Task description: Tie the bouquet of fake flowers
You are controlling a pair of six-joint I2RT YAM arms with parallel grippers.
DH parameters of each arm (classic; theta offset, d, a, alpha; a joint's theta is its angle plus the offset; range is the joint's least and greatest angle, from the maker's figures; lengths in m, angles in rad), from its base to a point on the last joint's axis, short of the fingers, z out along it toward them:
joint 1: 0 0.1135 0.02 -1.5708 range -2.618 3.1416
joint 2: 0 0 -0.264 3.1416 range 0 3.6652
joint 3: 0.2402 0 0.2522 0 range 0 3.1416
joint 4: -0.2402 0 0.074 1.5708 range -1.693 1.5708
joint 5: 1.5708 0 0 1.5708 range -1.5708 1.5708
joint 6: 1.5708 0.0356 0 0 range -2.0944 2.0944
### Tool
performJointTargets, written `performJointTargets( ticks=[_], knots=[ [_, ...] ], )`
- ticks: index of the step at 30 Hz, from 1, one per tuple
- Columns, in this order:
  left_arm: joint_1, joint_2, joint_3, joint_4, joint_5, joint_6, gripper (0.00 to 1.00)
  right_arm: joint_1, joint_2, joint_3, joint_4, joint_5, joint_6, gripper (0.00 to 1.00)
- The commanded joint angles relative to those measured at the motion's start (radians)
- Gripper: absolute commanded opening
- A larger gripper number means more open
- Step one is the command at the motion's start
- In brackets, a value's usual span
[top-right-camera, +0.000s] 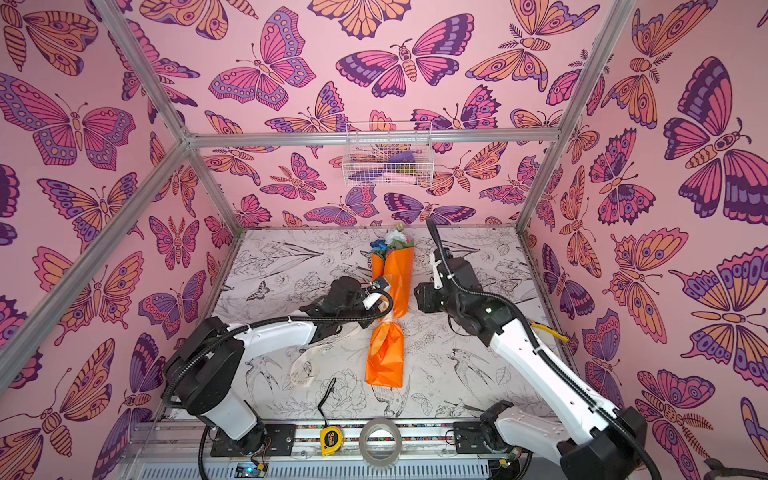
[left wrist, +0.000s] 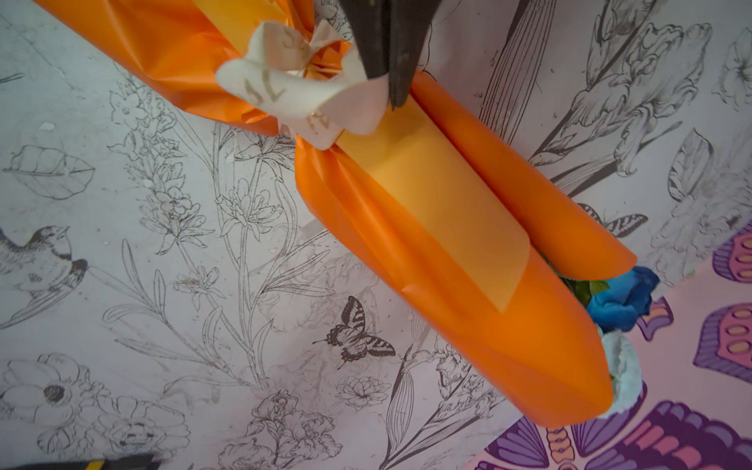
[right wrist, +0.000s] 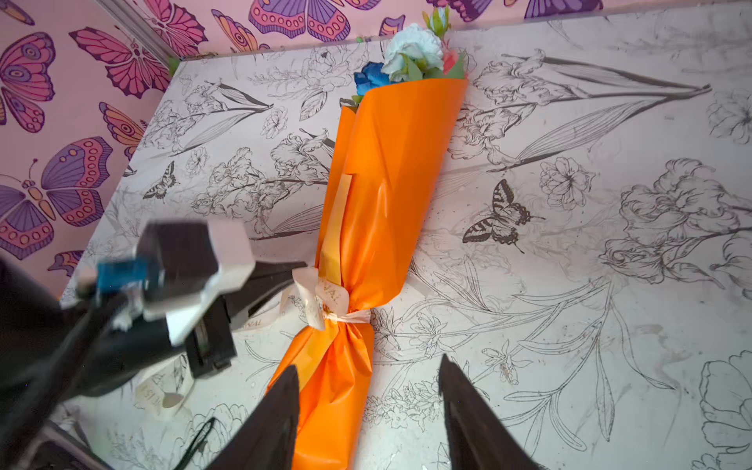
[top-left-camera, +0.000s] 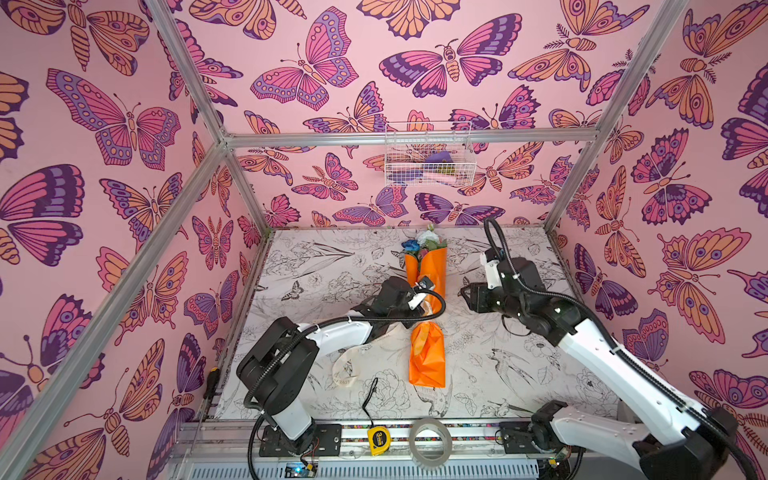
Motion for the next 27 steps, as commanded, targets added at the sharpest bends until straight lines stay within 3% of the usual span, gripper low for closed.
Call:
performJointTargets(
  ticks=[1,4,7,13,17,27],
  knots=[
    [0.049,-0.019,0.032,-0.063,0.12,-0.126,0.0,0.131,-0.076,-0.059,0.092,0.165,-0.066,0.56],
    [0.074,-0.012,0.045,-0.076,0.164,-0.171,0.0,0.325,-0.124,-0.127,0.143,0.308,-0.133,0.55],
    [0.09,-0.005,0.059,-0.095,0.181,-0.206,0.0,0.49,-0.106,-0.166,0.184,0.381,-0.183,0.54],
    [0.105,0.018,0.096,-0.165,0.185,-0.238,0.0,0.743,0.128,-0.113,0.211,0.458,-0.299,0.54],
    [0.117,0.031,0.104,-0.173,0.206,-0.267,0.0,0.821,0.337,-0.006,0.191,0.449,-0.359,0.54],
    [0.156,0.092,0.162,-0.207,0.287,-0.318,0.0,0.847,0.668,0.162,0.281,0.228,-0.487,0.54]
  ],
)
